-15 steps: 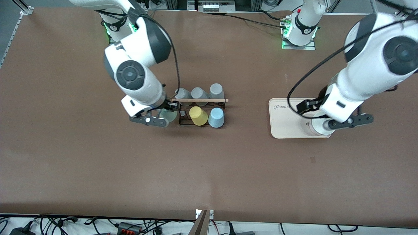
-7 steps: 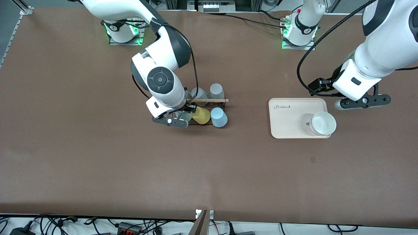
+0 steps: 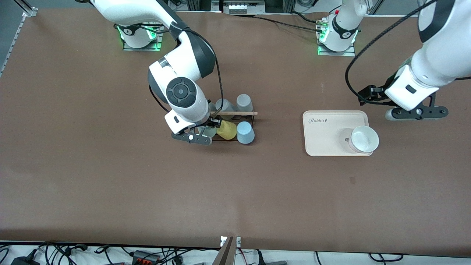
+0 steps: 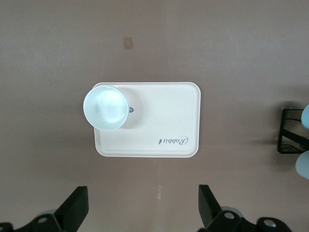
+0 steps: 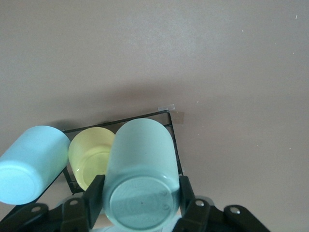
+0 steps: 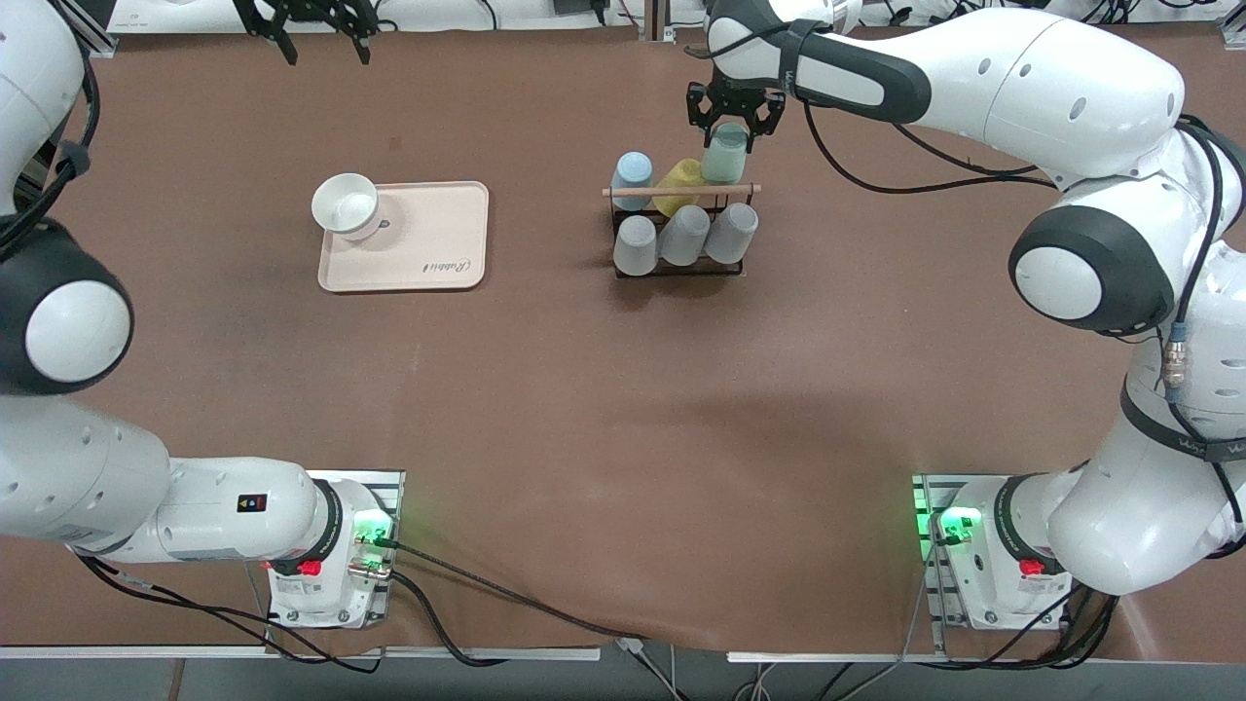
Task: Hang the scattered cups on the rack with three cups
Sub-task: 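Hang the teal cup with the right gripper while the left gripper withdraws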
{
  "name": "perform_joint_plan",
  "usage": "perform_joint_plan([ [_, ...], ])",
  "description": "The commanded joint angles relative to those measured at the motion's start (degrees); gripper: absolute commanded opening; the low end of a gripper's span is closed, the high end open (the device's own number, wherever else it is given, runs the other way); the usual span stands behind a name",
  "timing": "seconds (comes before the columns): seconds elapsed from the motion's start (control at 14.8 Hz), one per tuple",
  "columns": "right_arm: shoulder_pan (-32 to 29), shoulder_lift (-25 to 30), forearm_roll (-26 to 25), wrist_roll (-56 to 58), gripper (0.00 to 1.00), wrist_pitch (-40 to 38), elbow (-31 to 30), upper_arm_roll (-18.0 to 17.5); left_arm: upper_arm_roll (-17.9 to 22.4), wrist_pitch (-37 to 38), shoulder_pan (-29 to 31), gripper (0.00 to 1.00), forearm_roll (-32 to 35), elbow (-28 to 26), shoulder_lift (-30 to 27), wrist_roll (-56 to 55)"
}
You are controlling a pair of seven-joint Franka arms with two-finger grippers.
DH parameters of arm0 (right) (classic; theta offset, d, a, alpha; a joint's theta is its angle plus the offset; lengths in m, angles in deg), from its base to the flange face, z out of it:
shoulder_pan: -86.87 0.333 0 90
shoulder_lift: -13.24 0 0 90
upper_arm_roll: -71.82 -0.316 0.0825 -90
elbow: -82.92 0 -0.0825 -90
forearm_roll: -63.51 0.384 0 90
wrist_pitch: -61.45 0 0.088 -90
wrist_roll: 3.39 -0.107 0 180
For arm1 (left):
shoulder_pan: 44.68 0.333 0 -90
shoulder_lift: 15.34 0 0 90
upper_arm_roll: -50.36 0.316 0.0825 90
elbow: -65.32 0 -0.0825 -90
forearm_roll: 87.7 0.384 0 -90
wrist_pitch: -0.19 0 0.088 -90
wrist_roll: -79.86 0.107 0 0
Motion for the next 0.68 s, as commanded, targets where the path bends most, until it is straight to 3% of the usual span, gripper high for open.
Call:
perform_joint_plan([
  [0.0,0.58,-1.71,-0.39,-1.26,0.45,-0.52,0.99,0.3,3.57,-4.27,-0.42,1.0,-0.63,-9.48,-7.18,3.01],
  [0.14,0.41,-0.92,-0.48,-1.34,0.46,-0.78,0.99,0.39,9.89,-4.27,-3.83,1.0,-3.36,-9.56,-7.18,8.77],
  [0.61,0.41,1.28,-1.97,-1.17,0.46,-1.14,1.08,0.65,10.09,-3.83,-4.21,1.0,-3.27,-7.37,-6.66,9.87],
])
